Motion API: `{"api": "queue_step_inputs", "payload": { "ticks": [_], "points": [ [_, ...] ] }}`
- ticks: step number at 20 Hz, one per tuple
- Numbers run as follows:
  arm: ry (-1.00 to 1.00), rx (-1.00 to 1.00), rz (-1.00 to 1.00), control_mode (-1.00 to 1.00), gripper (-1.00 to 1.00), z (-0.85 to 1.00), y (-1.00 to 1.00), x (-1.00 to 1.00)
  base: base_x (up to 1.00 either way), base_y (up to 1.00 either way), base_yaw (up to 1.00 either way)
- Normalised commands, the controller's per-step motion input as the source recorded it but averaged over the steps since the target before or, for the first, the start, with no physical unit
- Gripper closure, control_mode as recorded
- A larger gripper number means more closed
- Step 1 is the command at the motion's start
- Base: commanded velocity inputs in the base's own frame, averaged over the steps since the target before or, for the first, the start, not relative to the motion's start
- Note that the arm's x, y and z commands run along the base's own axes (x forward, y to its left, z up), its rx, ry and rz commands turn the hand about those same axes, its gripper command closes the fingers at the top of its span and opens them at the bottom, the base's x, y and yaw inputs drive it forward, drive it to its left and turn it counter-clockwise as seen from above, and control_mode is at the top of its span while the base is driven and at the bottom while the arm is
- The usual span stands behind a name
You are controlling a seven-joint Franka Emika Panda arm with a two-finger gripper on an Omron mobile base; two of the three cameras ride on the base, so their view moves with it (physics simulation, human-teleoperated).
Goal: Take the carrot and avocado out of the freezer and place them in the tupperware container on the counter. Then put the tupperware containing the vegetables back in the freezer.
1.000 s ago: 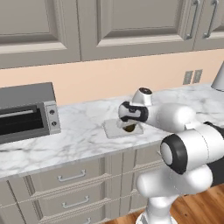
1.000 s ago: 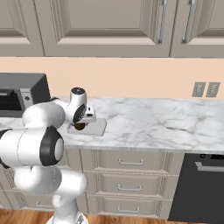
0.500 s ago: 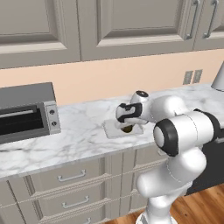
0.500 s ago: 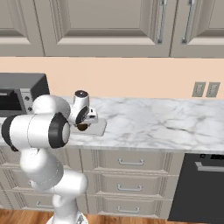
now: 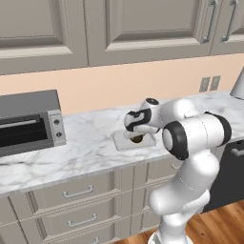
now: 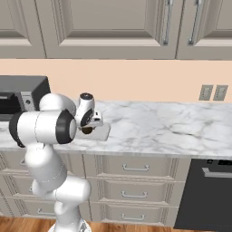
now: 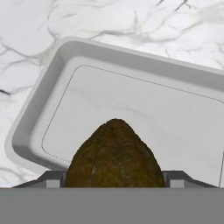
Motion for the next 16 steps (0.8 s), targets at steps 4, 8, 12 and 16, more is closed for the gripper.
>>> {"api": "queue_step_inputs", "payload": {
  "ticks": [4,8,12,16],
  "points": [
    [0.05,0.0,0.01,-1.0,1.0,0.0,0.0,0.22,0.0,0.0,0.0],
    [0.0,0.0,0.0,-1.0,1.0,-0.02,0.0,0.24,0.0,0.0,0.0],
    [-0.06,0.0,0.01,-1.0,-1.0,-0.06,0.0,0.13,0.0,0.0,0.0],
    [0.0,0.0,0.0,-1.0,-1.0,-0.07,0.0,0.0,0.0,0.0,0.0]
  ]
}}
